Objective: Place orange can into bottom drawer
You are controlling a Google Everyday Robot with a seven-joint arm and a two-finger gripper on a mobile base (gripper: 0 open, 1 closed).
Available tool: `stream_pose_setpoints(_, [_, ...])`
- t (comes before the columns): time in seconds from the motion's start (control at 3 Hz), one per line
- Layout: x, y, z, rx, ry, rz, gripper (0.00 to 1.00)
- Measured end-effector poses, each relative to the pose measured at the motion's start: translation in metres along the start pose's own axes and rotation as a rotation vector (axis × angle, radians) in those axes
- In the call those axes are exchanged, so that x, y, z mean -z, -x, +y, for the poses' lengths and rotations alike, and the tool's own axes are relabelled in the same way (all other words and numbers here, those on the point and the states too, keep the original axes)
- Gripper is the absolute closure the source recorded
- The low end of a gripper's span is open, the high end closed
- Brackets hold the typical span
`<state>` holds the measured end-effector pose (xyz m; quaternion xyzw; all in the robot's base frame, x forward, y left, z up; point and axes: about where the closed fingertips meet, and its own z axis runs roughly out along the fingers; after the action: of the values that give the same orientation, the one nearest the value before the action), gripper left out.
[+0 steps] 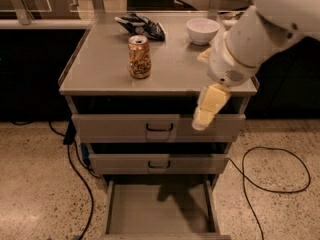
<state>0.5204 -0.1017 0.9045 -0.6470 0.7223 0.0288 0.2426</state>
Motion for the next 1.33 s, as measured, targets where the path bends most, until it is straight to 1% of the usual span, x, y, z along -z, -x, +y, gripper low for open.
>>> stream_pose_setpoints(0.33, [-0.02,0.021,-0.018,0.003,-0.04,-0.035,0.0])
stream_pose_setpoints(0.67, [-0.036,0.041,-0.036,-0.021,-0.067,-0.104,0.0])
stream_pose_setpoints(1.0, [-0.06,0.07,-0.047,-0.109,-0.025,-0.242,0.0])
stream_pose_setpoints(1.33, [-0.073,0.095,-0.051,-0.205,0.04,-0.357,0.0])
